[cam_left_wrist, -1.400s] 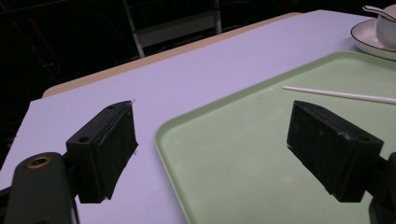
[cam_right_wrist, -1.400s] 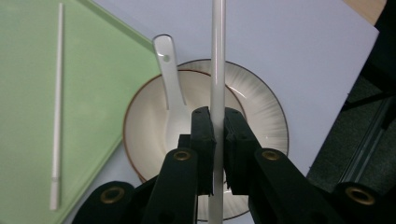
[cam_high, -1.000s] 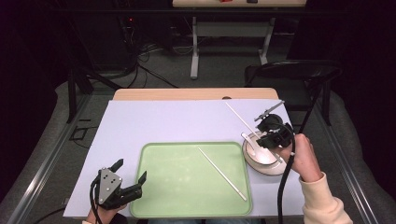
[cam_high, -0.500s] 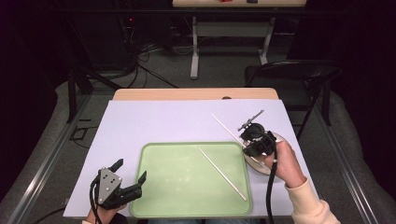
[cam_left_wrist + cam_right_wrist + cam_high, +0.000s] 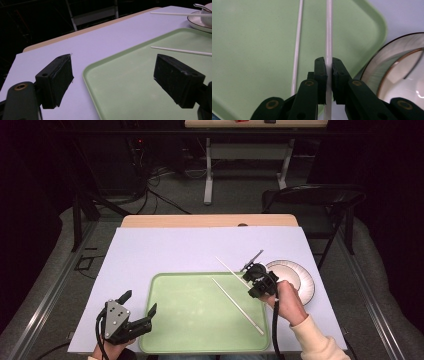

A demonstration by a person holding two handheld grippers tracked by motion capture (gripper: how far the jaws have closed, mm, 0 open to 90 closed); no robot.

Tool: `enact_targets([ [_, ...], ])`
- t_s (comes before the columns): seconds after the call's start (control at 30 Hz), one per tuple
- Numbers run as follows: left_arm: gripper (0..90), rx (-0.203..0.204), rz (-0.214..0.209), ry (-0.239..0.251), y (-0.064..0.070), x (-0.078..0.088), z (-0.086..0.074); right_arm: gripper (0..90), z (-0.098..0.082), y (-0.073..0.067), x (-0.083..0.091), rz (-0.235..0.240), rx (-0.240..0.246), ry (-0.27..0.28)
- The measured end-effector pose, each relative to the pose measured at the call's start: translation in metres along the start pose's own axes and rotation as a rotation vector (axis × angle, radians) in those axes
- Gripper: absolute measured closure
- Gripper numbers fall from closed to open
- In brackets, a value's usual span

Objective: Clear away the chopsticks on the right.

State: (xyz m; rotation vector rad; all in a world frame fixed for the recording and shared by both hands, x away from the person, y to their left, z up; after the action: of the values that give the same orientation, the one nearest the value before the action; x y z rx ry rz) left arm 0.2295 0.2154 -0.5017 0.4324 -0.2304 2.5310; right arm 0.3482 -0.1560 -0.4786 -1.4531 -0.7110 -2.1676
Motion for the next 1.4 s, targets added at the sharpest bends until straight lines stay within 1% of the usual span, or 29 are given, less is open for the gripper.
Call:
enact_targets([
  [0.2, 15.5, 0.000, -0.001, 0.001, 0.000, 0.000, 0.000, 83.9, 0.000, -0.007, -0.024, 0.026, -0.008, -0.066],
  [0.23, 15.5, 0.000, -0.001, 0.001, 0.000, 0.000, 0.000, 83.9, 0.000, -0.007, -0.024, 0.026, -0.008, -0.066],
  [0.27, 15.5, 0.001, 0.000, 0.002, 0.000, 0.001, 0.000, 83.9, -0.002, -0.009, -0.030, 0.032, -0.010, -0.093],
  [0.33, 15.5, 0.003, -0.001, 0.003, 0.000, 0.000, 0.000, 83.8, -0.003, -0.010, -0.033, 0.038, -0.012, -0.090],
  [0.37, 15.5, 0.003, 0.000, 0.004, 0.000, 0.000, 0.000, 83.8, -0.003, -0.011, -0.036, 0.041, -0.017, -0.112],
  [0.4, 15.5, 0.003, -0.002, 0.001, 0.000, 0.001, 0.000, 83.8, -0.004, -0.011, -0.039, 0.042, -0.008, -0.110],
  [0.43, 15.5, 0.002, -0.001, 0.001, 0.000, 0.001, 0.000, 83.8, -0.004, -0.012, -0.041, 0.044, -0.012, -0.115],
  [0.47, 15.5, 0.003, 0.001, 0.005, 0.000, 0.001, 0.000, 83.8, -0.005, -0.013, -0.042, 0.044, 0.004, -0.124],
  [0.53, 15.5, 0.004, 0.002, 0.009, 0.000, 0.001, 0.000, 83.8, -0.006, -0.014, -0.046, 0.046, 0.002, -0.137],
  [0.6, 15.5, 0.003, 0.002, 0.008, 0.000, 0.001, 0.000, 83.8, -0.007, -0.015, -0.050, 0.050, -0.001, -0.139],
  [0.67, 15.5, 0.003, 0.001, 0.008, 0.000, 0.001, 0.000, 83.7, -0.007, -0.016, -0.052, 0.048, 0.009, -0.147],
  [0.7, 15.5, 0.003, 0.001, 0.007, 0.000, 0.001, 0.000, 83.6, -0.007, -0.017, -0.053, 0.051, 0.006, -0.142],
  [0.8, 15.5, 0.001, 0.000, 0.007, 0.000, 0.001, 0.000, 83.0, -0.006, -0.018, -0.053, 0.052, 0.003, -0.139],
  [1.07, 15.5, 0.000, 0.002, 0.007, 0.000, 0.001, 0.000, 77.4, -0.006, -0.020, -0.052, 0.053, 0.001, -0.134],
  [1.13, 15.5, -0.001, 0.001, 0.008, 0.000, 0.001, 0.000, 77.6, -0.006, -0.020, -0.052, 0.057, 0.018, -0.130],
  [1.17, 15.5, 0.002, 0.002, 0.008, 0.000, 0.001, 0.000, 77.7, -0.006, -0.022, -0.051, 0.060, 0.001, -0.144],
  [1.23, 15.5, 0.001, 0.001, 0.007, 0.000, 0.001, 0.000, 77.6, -0.005, -0.022, -0.052, 0.065, 0.023, -0.134],
  [1.27, 15.5, 0.001, 0.002, 0.007, 0.000, 0.001, 0.000, 77.4, -0.005, -0.023, -0.052, 0.068, 0.019, -0.135],
  [1.3, 15.5, 0.002, 0.002, 0.008, 0.000, 0.001, 0.000, 76.5, -0.005, -0.024, -0.052, 0.062, 0.014, -0.137],
  [1.33, 15.5, 0.001, 0.002, 0.007, 0.000, 0.001, 0.000, 74.6, -0.005, -0.023, -0.052, 0.056, 0.021, -0.130],
  [1.4, 15.5, 0.001, 0.002, 0.008, 0.000, 0.001, 0.000, 65.2, -0.005, -0.022, -0.049, 0.051, 0.034, -0.129],
])
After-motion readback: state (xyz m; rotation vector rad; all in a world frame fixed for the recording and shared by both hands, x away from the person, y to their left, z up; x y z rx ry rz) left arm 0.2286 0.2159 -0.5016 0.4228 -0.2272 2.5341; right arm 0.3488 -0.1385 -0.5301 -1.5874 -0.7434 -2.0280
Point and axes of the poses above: each handheld gripper's, and its own axes: x roughly backward along the jaws, z roughly out of its top, y roughly to its right, the point moved 1 cm from there along -x, roughly forward along the jaws, and after that the axes turned 8 degrees about -z, right-handed, at the moved point
